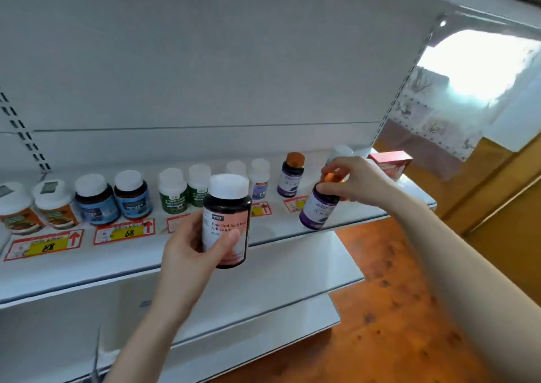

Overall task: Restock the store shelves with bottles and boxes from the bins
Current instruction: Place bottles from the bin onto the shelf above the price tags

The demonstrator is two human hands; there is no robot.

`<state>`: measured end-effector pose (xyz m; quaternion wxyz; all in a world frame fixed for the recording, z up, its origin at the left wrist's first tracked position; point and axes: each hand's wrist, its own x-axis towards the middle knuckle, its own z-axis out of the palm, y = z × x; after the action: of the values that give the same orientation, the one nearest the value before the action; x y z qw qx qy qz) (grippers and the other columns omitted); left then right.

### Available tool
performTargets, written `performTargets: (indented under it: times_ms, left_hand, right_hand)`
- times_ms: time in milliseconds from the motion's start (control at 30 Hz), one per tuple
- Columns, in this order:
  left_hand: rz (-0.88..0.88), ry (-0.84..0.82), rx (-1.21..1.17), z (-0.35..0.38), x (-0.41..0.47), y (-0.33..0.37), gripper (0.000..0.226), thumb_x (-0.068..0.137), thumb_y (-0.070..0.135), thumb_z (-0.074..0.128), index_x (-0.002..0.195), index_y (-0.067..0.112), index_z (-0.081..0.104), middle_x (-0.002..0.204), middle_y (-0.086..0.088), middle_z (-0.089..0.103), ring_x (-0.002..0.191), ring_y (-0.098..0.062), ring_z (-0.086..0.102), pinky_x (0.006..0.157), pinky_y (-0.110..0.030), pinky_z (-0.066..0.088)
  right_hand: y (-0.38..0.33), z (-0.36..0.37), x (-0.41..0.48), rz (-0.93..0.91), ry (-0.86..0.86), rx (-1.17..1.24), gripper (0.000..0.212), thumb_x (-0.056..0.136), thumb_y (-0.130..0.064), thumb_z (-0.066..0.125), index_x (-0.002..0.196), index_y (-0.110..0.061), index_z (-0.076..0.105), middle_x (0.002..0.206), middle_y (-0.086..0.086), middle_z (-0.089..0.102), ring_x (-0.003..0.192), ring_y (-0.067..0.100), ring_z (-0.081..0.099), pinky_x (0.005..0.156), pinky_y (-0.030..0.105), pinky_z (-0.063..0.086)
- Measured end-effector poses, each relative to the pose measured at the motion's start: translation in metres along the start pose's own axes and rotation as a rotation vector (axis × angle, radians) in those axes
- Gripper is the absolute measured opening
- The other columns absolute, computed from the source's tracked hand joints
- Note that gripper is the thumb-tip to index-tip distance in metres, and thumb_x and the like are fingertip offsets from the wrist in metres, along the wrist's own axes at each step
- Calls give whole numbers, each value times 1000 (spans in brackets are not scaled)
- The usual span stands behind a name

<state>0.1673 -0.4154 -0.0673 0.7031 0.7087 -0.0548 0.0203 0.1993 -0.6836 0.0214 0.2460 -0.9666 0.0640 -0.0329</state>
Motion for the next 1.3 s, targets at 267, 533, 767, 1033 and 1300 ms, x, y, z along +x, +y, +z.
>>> performTargets:
  times_ms: [267,533,767,1033,1300]
  left_hand:
    - [-28,180,-67,55,6,7,48,59,29,81,102,24,61,98,-4,70,84,-26,67,71,-37,57]
    - [-67,253,-10,71,17,13,44,58,21,85,94,29,60,97,-1,70,88,-26,67,83,-50,53]
    - [-67,240,-15,78,27,12,52,56,32,78,103,22,61,99,0,70,91,-21,67,82,-46,54]
    - [-54,190,-7,85,34,10,53,61,28,72,110,14,60,98,-2,70,89,-24,67,77,-39,55]
    - [-89,76,-111,92,39,16,44,61,34,83,97,16,65,92,1,73,81,-8,68,65,-17,51]
  right_hand:
    - [40,-9,90,-112,-153,-115,42,80,-27,68,118,-15,57,110,7,57,88,21,53,70,29,46]
    - [47,6,129,-162,-245,-240,44,80,-30,66,121,-18,52,119,6,54,92,20,49,88,45,49]
    - [48,12,138,-190,-281,-253,44,82,-29,65,122,-14,53,119,7,55,98,22,52,87,38,48]
    - [48,12,138,-230,-309,-237,43,85,-23,62,125,-11,51,124,10,53,107,25,51,82,31,42]
    - [35,-11,112,-276,-74,64,33,88,-29,59,119,-17,58,120,3,60,87,20,63,75,23,49]
